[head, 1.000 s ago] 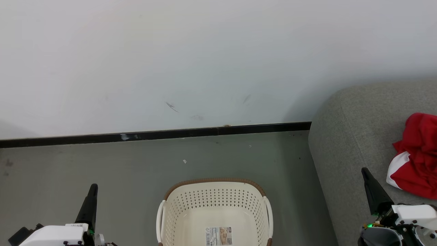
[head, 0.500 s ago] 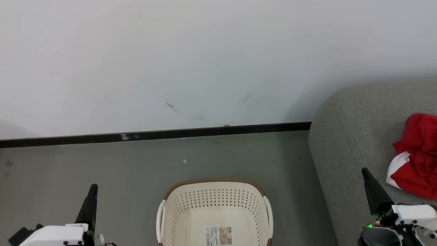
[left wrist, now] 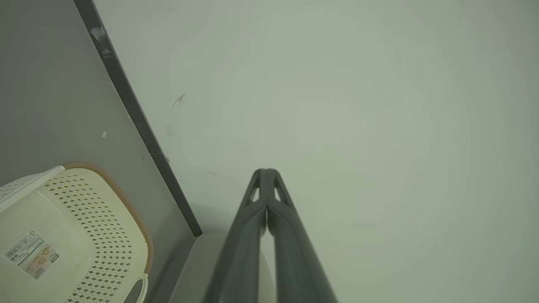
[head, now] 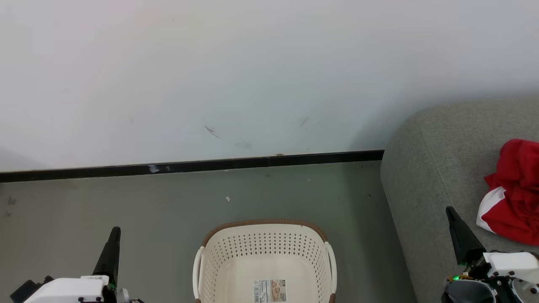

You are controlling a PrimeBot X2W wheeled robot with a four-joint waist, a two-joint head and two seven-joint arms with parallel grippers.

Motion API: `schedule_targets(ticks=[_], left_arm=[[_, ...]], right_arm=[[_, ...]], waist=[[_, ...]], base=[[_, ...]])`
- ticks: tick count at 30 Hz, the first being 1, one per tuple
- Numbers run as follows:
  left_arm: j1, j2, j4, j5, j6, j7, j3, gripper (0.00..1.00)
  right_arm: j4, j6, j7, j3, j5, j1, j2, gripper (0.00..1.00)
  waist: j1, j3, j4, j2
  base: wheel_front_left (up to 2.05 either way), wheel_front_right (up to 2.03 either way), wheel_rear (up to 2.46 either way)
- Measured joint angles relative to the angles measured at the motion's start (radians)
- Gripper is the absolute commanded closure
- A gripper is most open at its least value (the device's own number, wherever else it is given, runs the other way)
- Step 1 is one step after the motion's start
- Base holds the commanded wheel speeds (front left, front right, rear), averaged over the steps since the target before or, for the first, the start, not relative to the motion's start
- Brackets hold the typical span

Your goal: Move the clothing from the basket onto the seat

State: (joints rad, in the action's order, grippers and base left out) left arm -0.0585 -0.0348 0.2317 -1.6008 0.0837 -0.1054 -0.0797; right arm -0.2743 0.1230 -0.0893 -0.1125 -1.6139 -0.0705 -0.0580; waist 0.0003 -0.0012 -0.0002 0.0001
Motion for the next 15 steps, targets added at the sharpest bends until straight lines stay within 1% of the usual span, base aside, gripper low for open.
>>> schedule_targets(ticks=[15], left_arm=[[0.000, 0.000, 0.001, 0.000, 0.003, 0.000, 0.000, 1.00]], right_arm=[[0.000, 0.000, 0.000, 0.000, 0.000, 0.000, 0.000, 1.00]], waist=[[-0.0001, 0.000, 0.000, 0.0000]], base=[[0.00, 0.00, 0.00]])
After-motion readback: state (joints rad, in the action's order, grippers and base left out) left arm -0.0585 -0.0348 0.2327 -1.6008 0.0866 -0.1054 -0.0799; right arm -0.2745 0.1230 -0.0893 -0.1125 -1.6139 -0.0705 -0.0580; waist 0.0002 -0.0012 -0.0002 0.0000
